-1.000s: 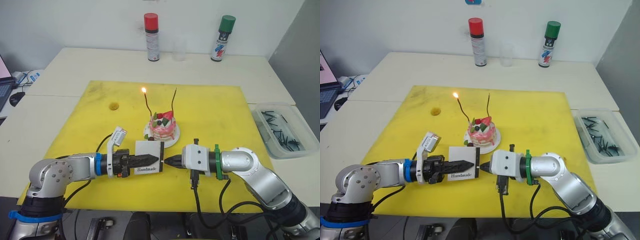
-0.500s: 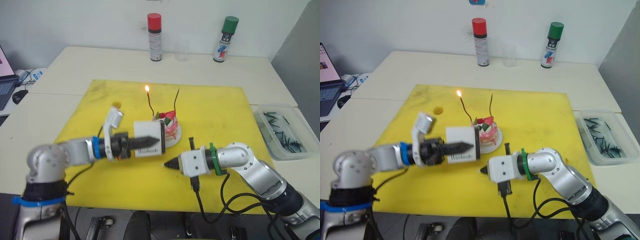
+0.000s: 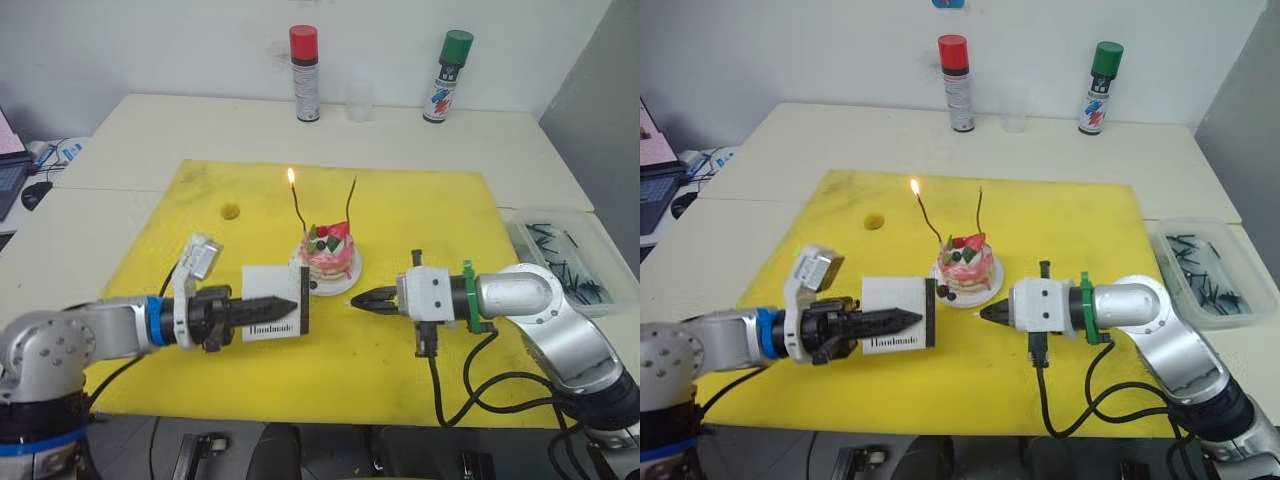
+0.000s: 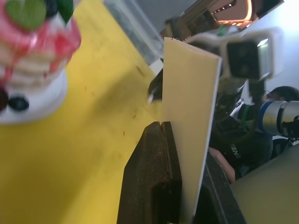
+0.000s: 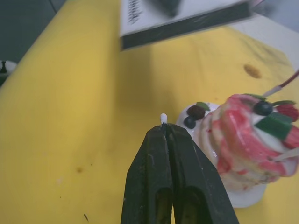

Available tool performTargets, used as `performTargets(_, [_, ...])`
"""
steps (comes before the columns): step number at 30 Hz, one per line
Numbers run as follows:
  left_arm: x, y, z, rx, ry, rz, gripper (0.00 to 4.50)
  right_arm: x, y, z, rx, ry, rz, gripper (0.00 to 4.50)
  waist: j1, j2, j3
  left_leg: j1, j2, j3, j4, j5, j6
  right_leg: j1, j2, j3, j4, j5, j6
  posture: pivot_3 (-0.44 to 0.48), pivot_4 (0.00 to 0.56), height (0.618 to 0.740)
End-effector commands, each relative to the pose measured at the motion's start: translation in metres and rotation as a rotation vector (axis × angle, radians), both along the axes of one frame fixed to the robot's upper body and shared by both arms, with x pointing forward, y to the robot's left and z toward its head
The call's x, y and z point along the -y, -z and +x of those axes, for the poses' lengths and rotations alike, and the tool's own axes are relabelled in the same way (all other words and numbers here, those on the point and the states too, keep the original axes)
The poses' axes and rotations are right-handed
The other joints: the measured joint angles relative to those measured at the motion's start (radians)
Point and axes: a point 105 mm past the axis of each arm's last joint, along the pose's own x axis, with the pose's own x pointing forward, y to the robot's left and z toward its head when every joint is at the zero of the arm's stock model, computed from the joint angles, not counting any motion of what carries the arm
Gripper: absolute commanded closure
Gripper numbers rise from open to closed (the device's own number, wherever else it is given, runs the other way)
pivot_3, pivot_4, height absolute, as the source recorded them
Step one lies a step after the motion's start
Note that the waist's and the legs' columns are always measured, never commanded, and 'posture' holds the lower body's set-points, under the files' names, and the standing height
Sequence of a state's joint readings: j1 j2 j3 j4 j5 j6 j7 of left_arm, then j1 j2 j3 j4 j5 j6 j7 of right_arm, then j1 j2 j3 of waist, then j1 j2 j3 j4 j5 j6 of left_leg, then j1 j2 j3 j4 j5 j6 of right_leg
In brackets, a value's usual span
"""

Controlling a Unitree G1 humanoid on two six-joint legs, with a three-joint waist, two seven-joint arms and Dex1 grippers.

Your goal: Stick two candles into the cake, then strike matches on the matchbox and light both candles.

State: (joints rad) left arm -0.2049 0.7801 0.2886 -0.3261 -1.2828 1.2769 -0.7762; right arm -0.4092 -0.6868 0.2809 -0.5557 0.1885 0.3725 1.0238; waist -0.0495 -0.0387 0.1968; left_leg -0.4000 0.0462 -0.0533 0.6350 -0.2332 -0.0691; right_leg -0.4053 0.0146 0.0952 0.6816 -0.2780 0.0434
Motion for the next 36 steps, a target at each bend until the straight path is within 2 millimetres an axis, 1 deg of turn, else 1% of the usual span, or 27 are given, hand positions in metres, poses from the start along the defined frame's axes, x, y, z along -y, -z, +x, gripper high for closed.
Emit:
performTargets(1, [0.008, 0.007, 0.004, 0.084, -0.017, 0.033, 4.5, -0.001, -0.012, -0.009, 0.031, -0.027, 0.042, 4.48, 0.005, 0.0, 0.0, 0.0, 0.0, 0.0, 0.0, 0.0, 0.0, 0.0, 0.0, 0.0, 0.0, 0.0, 0.0, 0.0, 0.15, 0.733])
performTargets(3, [0.012, 0.011, 0.006, 0.1, -0.017, 0.036, 4.5, -0.002, -0.012, -0.01, 0.031, -0.032, 0.048, 4.48, 0.006, 0.0, 0.0, 0.0, 0.0, 0.0, 0.003, 0.0, 0.0, 0.0, 0.0, 0.001, 0.0, 0.001, 0.0, 0.0, 0.15, 0.733])
performTargets(7, [0.023, 0.009, 0.006, 0.111, 0.016, -0.007, 4.5, -0.011, -0.007, -0.008, 0.058, -0.042, 0.022, 4.48, 0.005, 0.0, 0.0, 0.0, 0.0, 0.002, 0.006, 0.0, 0.0, 0.001, 0.0, 0.002, 0.0, 0.001, 0.0, 0.0, 0.15, 0.733])
performTargets(12, [0.026, 0.006, 0.007, 0.125, 0.05, -0.002, 4.5, -0.02, -0.002, -0.002, 0.091, -0.037, -0.009, 4.48, 0.004, 0.0, 0.0, -0.001, 0.0, 0.002, 0.006, 0.0, 0.0, 0.001, 0.001, 0.002, 0.0, 0.002, 0.002, 0.0, 0.15, 0.733])
performTargets(17, [0.027, 0.006, 0.008, 0.128, 0.062, 0.003, 4.5, -0.026, -0.004, 0.005, 0.123, -0.034, -0.004, 4.48, 0.003, 0.0, 0.0, -0.001, 0.0, 0.002, 0.006, 0.0, 0.0, 0.0, 0.001, 0.001, 0.0, 0.002, 0.002, 0.0, 0.15, 0.733])
performTargets(23, [0.027, 0.007, 0.009, 0.134, 0.062, 0.012, 4.5, -0.028, -0.008, 0.006, 0.138, -0.04, 0.017, 4.48, 0.002, 0.0, 0.0, -0.001, 0.0, 0.002, 0.005, 0.0, 0.0, 0.0, 0.001, 0.001, 0.0, 0.002, 0.002, 0.0, 0.15, 0.733])
performTargets(28, [0.026, 0.01, 0.014, 0.151, 0.032, 0.035, 4.5, -0.027, -0.011, 0.001, 0.137, -0.071, 0.024, 4.48, 0.002, 0.0, 0.0, -0.001, 0.0, 0.002, 0.005, 0.0, 0.0, 0.0, 0.001, 0.002, 0.0, 0.002, 0.002, 0.0, 0.15, 0.733])
performTargets(33, [0.028, 0.012, 0.011, 0.117, 0.076, 0.028, 4.5, -0.024, -0.017, -0.003, 0.144, -0.095, 0.042, 4.48, 0.002, 0.0, 0.0, -0.001, 0.0, 0.002, 0.006, 0.0, 0.0, 0.0, 0.001, 0.001, 0.0, 0.002, 0.002, 0.0, 0.15, 0.733])
performTargets(36, [0.029, 0.013, 0.012, 0.111, 0.092, 0.023, 4.5, -0.023, -0.018, -0.003, 0.149, -0.093, 0.046, 4.48, 0.002, 0.0, 0.0, -0.001, 0.0, 0.001, 0.005, 0.0, 0.0, 0.0, 0.001, 0.001, 0.0, 0.002, 0.002, 0.0, 0.15, 0.733])
